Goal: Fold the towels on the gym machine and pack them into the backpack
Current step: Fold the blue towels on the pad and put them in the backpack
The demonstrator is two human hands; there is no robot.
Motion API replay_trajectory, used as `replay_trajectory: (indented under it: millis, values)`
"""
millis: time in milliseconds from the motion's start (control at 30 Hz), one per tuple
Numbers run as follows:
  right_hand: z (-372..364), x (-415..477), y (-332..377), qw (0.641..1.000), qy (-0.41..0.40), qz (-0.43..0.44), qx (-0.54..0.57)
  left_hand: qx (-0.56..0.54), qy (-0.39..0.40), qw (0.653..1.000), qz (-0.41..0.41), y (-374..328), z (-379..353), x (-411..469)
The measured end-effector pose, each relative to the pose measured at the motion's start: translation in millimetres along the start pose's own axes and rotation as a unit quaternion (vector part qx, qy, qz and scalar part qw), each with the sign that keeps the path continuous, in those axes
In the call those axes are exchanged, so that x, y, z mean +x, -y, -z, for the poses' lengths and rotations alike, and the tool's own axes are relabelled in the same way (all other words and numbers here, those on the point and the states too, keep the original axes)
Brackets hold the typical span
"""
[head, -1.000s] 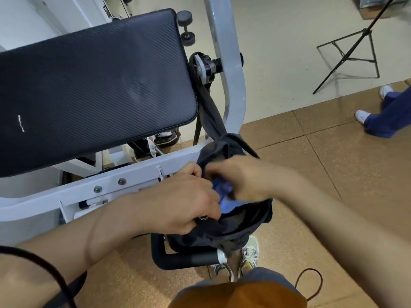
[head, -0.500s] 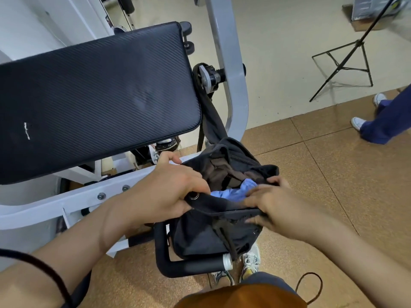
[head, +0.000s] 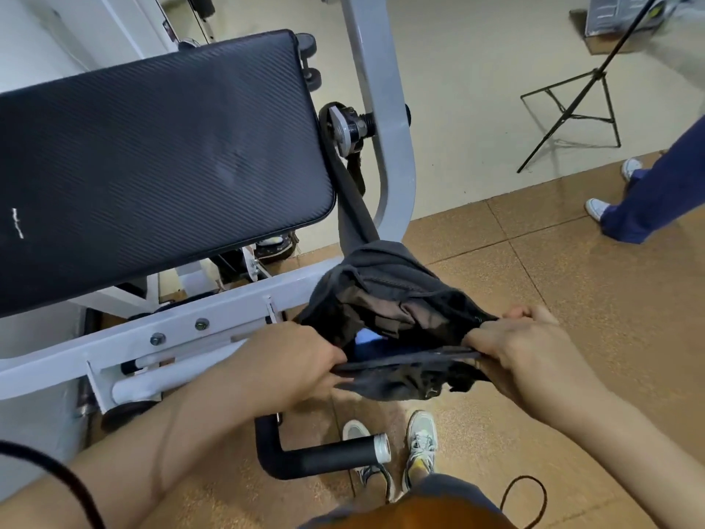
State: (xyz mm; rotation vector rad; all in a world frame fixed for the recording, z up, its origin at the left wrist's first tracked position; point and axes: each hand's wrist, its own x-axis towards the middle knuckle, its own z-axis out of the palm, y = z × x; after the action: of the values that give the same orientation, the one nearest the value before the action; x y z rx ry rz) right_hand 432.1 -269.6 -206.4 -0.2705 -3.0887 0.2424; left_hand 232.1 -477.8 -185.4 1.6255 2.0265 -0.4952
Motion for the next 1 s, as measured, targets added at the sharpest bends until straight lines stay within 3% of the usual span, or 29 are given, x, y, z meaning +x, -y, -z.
replay_trajectory:
  millis: [67, 233, 400, 500, 600, 700, 800, 900, 1000]
  values:
    - [-4.4, 5.6, -8.1, 1.0, 0.007, -0.016, -0.021, 0.03, -0.036, 0.999, -0.01, -5.8, -11.0, 7.9]
    - [-36.2, 18.9, -24.8, 0.993, 0.078, -0.044, -0.076, 0.055, -0.058, 0.995, 0.061, -23.3, -36.6, 43.3]
    - [-75.4, 12.1, -38.1, 0.983, 0.15, -0.068, -0.082, 0.058, -0.055, 0.996, 0.033, -39.9, -56.0, 34.6]
    - [-89.6, 22.3, -53.0, 0.964, 0.233, 0.001, -0.129, 0.069, -0.085, 0.994, 0.0, -40.5, -63.5, 29.5]
    - [-83.9, 35.4, -88.2, 0.969, 0.162, 0.097, -0.161, 0.064, -0.158, 0.985, 0.023, -37.3, -63.0, 17.8]
    - [-73.0, 37.6, -89.3, 0.986, 0.055, 0.128, -0.095, 0.045, -0.175, 0.975, 0.125, -17.3, -55.4, 5.4]
    - [-73.3, 40.2, -65.4, 0.998, -0.018, 0.008, 0.066, 0.01, -0.168, 0.958, 0.233, -1.6, -48.0, 0.0]
    - [-74.6, 39.4, -72.0, 0.969, -0.016, -0.075, 0.236, -0.035, -0.172, 0.962, 0.209, -25.1, -43.0, 4.9]
    - [-65.6, 37.4, -80.5, 0.944, 0.021, -0.078, 0.321, -0.255, -0.127, 0.935, 0.21, -40.4, -40.2, 11.3]
